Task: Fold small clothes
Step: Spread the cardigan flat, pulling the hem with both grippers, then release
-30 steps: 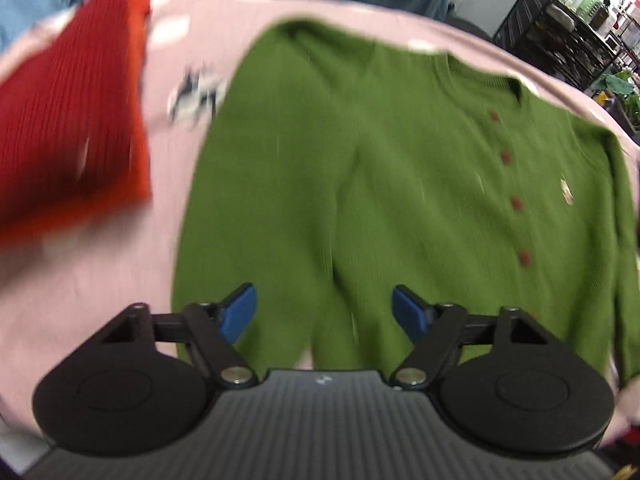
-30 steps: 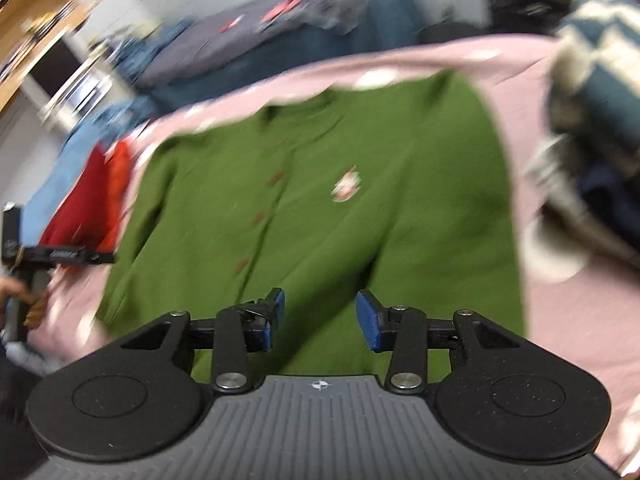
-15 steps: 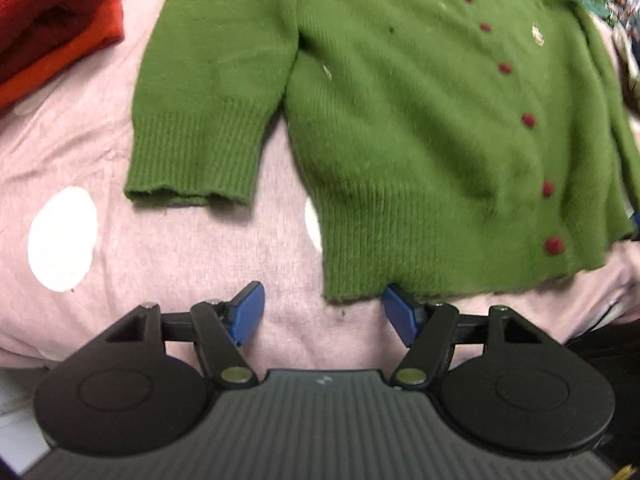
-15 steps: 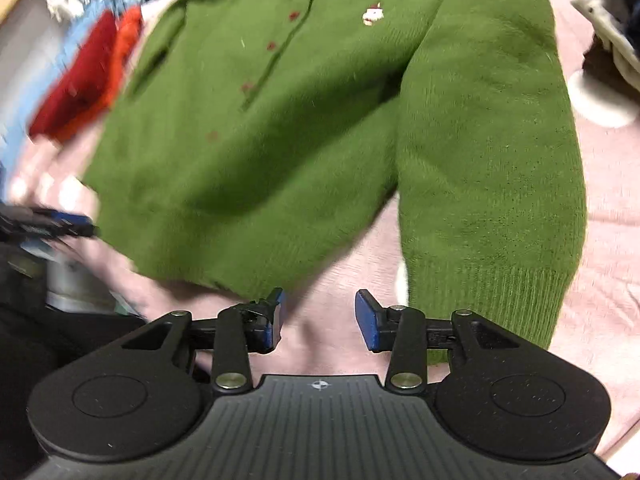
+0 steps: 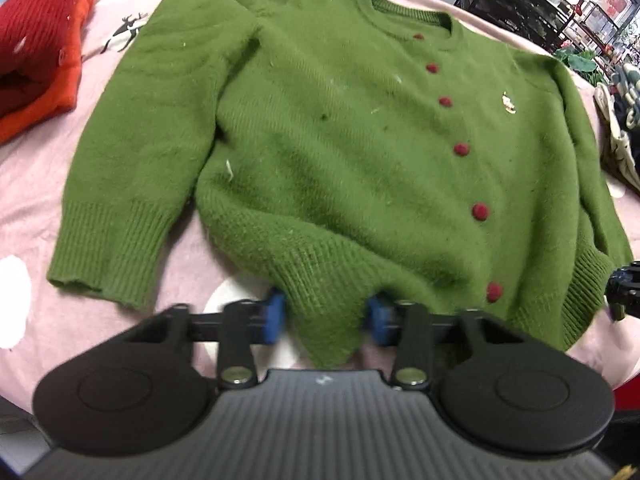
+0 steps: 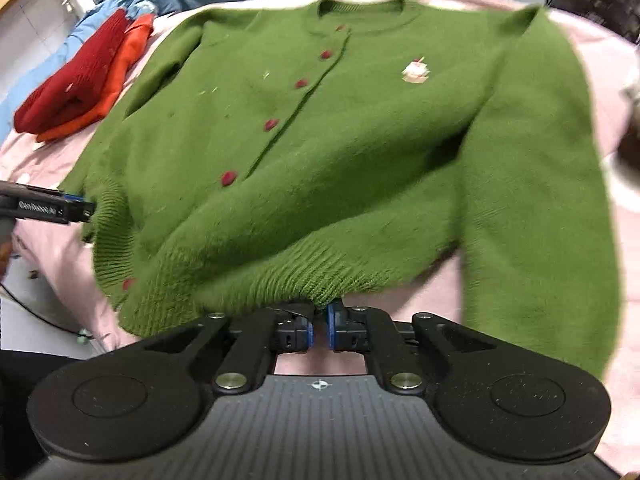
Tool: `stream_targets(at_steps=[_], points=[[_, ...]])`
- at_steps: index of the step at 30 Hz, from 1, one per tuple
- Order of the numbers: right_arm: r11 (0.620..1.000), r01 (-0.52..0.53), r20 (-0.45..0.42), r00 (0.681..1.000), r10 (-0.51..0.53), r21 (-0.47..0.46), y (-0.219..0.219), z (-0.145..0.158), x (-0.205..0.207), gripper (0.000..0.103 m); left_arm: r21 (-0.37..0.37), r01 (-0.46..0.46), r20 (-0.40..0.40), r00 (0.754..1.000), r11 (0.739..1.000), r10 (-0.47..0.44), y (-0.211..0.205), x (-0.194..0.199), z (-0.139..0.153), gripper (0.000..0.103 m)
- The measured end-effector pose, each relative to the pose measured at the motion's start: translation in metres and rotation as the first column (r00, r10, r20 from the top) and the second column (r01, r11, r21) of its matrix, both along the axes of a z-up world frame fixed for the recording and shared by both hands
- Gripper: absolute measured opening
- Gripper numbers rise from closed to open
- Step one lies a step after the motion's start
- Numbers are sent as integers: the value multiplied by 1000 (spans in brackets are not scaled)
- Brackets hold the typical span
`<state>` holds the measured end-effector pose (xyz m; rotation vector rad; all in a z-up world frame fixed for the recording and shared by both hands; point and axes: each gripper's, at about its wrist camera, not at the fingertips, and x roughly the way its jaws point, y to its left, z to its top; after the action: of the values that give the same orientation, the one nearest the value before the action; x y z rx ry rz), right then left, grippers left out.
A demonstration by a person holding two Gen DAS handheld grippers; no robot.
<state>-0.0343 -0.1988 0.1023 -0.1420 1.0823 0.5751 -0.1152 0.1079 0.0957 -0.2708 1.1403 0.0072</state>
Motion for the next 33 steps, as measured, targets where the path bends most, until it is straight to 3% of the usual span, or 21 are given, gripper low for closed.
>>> stream_targets(at_steps=[1,6,10,14,18,20,21,22,24,27,29,33], points=[[1000,10,6,1000,-10,-5,-6,5,-1,9,17,5,9,1000,1000,-5,-5,4,3,27],[999,28,-7,1000,-28,-21,-37,40,-7,8,40,-8,15,1000,999,8,15,-8,33,24],[998,-21,-93,996,15,-64,-63,52,-11,8,55,-8,-31,999,998,10,33,-16,41,23],[997,-37,-185,982,25,-64,-65,40,-15,8,95,31,-137,990,995,-17,36,-23,20,15],[992,80,-267,958,-102,-93,-65,5,-13,13,95,5,-204,979,995,15,39,-33,-2,15],[981,143,-314,932,-179,-134,-68,-11,-12,42,103,-4,-211,977,995,26,38,-35,-2,23],[977,153,-318,928,-192,-146,-70,-12,-14,44,112,-1,-214,976,994,25,37,-35,1,28],[978,158,-308,931,-194,-138,-73,-9,-17,45,122,2,-220,975,993,25,38,-35,3,42],[974,171,-249,946,-205,-150,-83,4,-24,45,149,-2,-214,976,989,34,41,-34,12,59],[956,233,-123,959,-256,-176,-102,24,-25,47,157,-29,-166,985,987,55,50,-32,29,66],[934,315,-68,942,-329,-167,-117,27,-20,58,145,-65,-134,987,987,85,54,-24,40,70],[886,450,-105,881,-460,-111,-136,12,-7,59,118,-87,-71,993,989,96,47,1,56,76]])
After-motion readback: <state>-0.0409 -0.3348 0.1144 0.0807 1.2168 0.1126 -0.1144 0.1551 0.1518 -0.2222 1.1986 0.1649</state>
